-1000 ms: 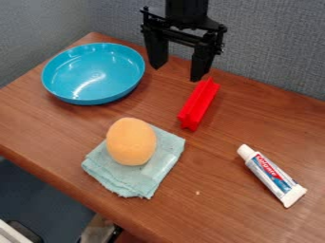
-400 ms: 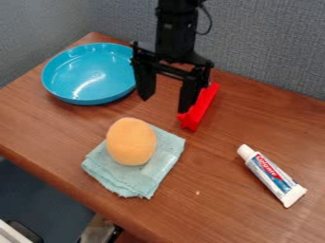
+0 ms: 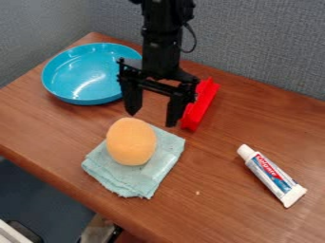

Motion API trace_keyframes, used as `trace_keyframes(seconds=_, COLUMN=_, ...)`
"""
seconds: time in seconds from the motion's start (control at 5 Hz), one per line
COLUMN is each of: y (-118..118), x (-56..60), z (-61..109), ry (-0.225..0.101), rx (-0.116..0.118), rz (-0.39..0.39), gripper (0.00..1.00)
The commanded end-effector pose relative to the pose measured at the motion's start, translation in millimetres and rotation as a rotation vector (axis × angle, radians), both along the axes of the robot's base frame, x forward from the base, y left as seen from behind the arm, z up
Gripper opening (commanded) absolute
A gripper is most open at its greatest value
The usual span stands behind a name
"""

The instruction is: Put the yellow ball on the blue plate

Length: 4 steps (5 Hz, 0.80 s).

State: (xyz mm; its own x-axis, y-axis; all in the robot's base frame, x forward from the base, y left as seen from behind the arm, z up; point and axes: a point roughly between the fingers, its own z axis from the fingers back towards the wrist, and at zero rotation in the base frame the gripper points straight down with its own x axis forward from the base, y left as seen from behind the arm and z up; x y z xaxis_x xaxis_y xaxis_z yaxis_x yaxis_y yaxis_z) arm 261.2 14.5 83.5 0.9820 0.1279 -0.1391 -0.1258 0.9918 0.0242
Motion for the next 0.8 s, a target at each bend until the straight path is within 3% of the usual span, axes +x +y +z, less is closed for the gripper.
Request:
trace_keyframes(seconds=0.0, y=9.0, x=-3.8, z=7.0, ry=-0.038, rx=0.02, rz=0.029, gripper=1.0)
trace_keyframes(seconds=0.6, y=11.3, x=-10.3, z=-4.2, ry=-0.01, rx=0.037, rz=0.042, gripper=1.0)
